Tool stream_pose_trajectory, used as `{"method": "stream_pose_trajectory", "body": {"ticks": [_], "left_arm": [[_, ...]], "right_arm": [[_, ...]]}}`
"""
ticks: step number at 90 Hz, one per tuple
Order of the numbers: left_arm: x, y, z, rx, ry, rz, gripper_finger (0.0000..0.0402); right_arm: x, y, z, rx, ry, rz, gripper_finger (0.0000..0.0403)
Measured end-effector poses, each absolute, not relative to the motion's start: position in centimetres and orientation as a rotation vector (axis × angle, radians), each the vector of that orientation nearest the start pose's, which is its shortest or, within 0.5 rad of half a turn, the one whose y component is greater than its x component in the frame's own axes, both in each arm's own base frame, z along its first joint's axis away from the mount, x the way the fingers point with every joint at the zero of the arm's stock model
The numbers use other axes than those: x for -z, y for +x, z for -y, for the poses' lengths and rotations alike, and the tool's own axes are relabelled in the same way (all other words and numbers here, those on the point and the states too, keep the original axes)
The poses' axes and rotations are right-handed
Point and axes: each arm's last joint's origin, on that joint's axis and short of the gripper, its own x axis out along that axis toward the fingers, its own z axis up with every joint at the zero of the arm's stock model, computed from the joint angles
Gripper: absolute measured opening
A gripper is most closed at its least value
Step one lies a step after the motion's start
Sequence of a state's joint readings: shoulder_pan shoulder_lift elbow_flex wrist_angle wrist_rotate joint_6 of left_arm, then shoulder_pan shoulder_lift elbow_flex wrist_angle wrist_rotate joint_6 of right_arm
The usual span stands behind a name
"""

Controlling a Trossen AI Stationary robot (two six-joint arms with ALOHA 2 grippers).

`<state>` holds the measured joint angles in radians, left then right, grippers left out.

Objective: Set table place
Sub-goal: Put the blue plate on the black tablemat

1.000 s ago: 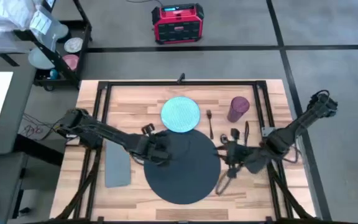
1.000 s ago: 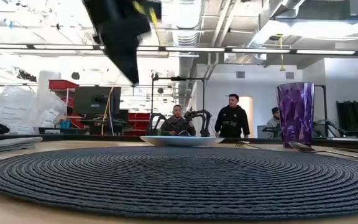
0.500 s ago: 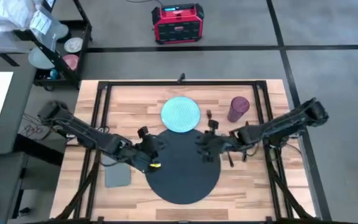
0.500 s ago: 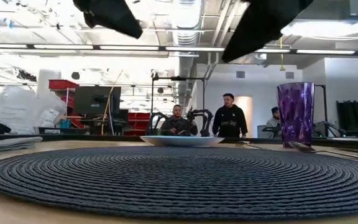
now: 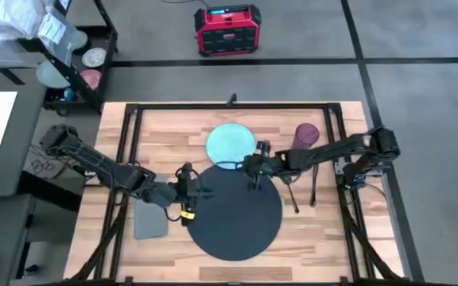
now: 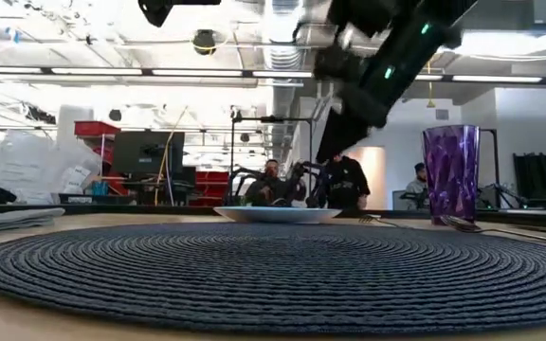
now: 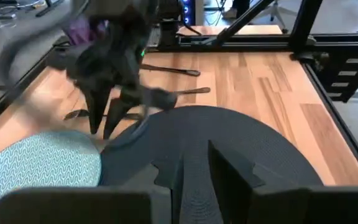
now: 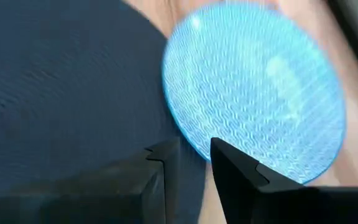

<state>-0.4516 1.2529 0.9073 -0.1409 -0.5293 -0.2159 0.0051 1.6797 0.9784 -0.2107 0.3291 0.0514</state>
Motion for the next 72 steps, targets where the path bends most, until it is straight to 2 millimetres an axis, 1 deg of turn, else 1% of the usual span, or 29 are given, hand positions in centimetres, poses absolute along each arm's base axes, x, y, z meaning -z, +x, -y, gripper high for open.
{"method": "stream_pose_trajectory", "body": {"ticks": [11,18,35,51,57,64,72], "left_arm": [[-28.5,25.0,10.4,-0.126,0.019,-0.416,0.0059],[-28.5,25.0,10.4,-0.128,0.019,-0.416,0.0059],[-28.4,25.0,10.3,-0.131,0.02,-0.418,0.0059],[-28.4,25.0,10.3,-0.132,0.021,-0.42,0.0059],[-28.4,25.0,10.3,-0.132,0.022,-0.421,0.0059],[-28.4,25.0,10.3,-0.133,0.022,-0.42,0.0059],[-28.4,25.0,10.3,-0.133,0.022,-0.421,0.0059]], "right_arm": [[-16.7,33.9,1.8,0.28,-0.127,-0.91,0.0077],[-16.4,34.2,1.8,0.254,-0.158,-0.9,0.0077],[-16.6,34.5,1.8,0.213,-0.221,-0.897,0.0077],[-16.5,34.5,1.8,0.205,-0.237,-0.904,0.0077],[-15.8,34.9,1.8,0.201,-0.249,-0.91,0.0077],[-14.5,34.8,2.0,0.194,-0.259,-0.965,0.0077],[-13.5,35.1,2.1,0.208,-0.271,-0.984,0.0077]]}}
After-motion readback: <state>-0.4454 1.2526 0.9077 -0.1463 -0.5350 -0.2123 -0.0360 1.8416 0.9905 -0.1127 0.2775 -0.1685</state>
